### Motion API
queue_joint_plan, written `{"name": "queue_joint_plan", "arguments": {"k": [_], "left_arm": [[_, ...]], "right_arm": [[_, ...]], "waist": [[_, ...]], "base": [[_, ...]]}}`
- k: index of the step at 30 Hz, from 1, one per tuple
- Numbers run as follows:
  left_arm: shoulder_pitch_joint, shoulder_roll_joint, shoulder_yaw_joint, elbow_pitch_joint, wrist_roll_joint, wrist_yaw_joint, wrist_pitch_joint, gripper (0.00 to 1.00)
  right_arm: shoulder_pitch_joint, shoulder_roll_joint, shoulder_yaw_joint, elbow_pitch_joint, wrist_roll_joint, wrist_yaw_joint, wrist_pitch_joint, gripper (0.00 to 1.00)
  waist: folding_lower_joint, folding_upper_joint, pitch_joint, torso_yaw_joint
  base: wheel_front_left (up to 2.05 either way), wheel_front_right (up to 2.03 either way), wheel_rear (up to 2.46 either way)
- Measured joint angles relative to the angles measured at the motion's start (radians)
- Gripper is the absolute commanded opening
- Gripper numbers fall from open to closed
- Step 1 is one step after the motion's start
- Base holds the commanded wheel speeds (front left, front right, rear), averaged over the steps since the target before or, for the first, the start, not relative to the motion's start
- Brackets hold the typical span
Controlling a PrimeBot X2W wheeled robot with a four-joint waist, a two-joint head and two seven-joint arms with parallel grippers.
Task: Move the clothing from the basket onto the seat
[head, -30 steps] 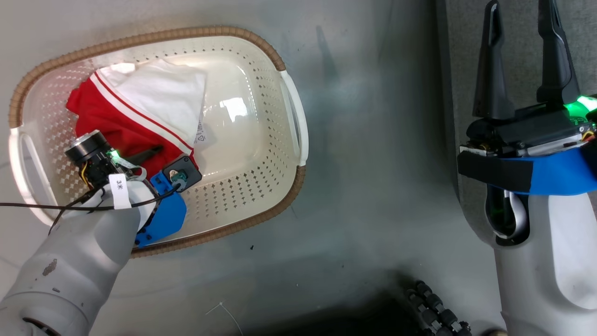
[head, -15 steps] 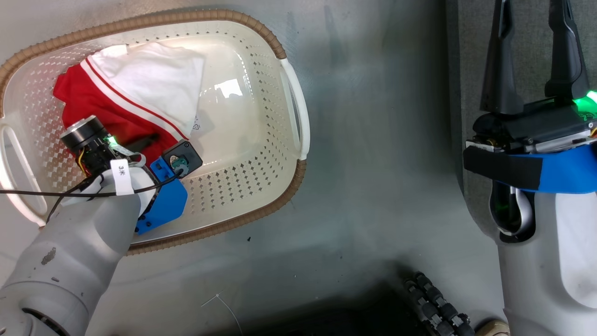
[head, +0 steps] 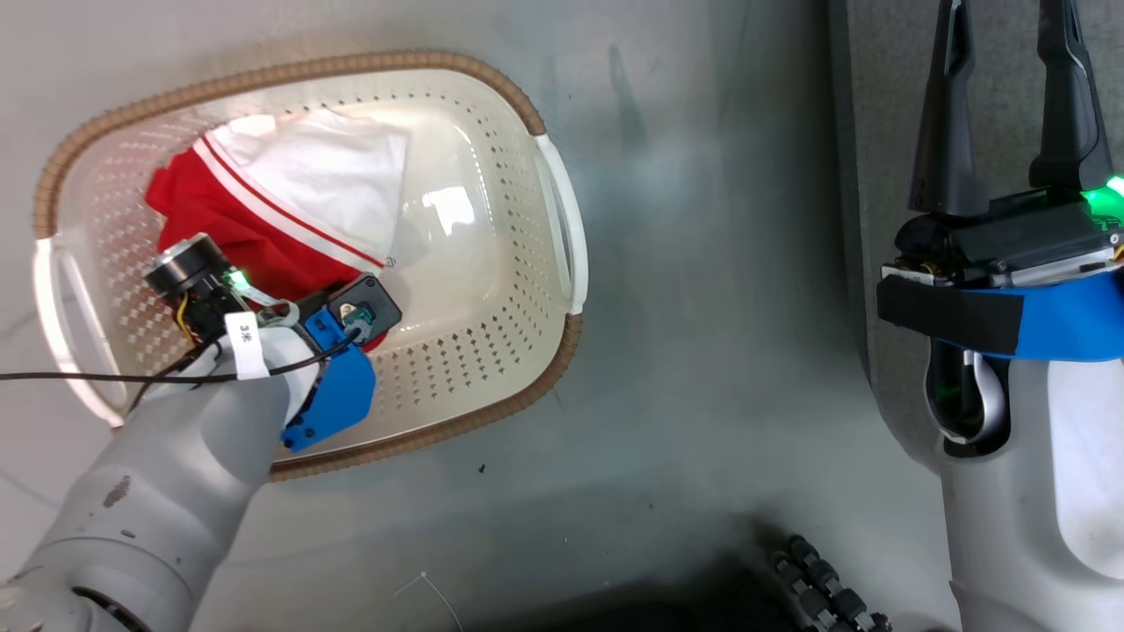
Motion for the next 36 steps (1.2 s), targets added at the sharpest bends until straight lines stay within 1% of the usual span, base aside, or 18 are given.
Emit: {"name": "queue_joint_plan", "arguments": {"k": [10,17,19,23,30,36], "left_arm": [[0.03,-0.089,0.039,-0.016,-0.077,-0.003,-0.098,0.0],[0.067,-0.119,0.069,-0.074,-0.127,-0.005,-0.131,0.0],[0.081,-0.121,0.081,-0.106,-0.141,-0.004,-0.131,0.0],[0.113,-0.12,0.114,-0.215,-0.158,0.003,-0.135,0.0],[0.2,-0.08,0.188,-0.376,-0.182,0.019,-0.135,0.0],[0.256,-0.063,0.259,-0.499,-0.189,0.034,-0.135,0.0]], "right_arm": [[0.026,0.0,-0.017,0.032,-0.028,0.0,0.0,1.0],[0.053,0.001,-0.028,0.058,-0.044,0.0,0.0,1.0],[0.065,0.001,-0.031,0.066,-0.045,0.0,0.0,1.0],[0.094,0.001,-0.043,0.083,-0.053,0.0,0.0,1.0],[0.158,0.001,-0.052,0.112,-0.053,0.0,0.0,1.0],[0.207,0.001,-0.057,0.133,-0.056,0.0,0.0,1.0]], "waist": [[-0.0001,0.0,-0.106,0.04],[-0.0001,0.0,-0.202,0.076],[-0.0001,0.0,-0.233,0.084],[-0.0002,0.0,-0.296,0.099],[-0.0002,0.0,-0.415,0.117],[-0.0003,0.0,-0.513,0.127]], "base": [[0.0,0.0,0.0],[0.0,0.0,0.0],[0.0,0.0,0.0],[0.0,0.0,0.0],[0.0,0.0,0.0],[0.0,0.0,0.0]]}}
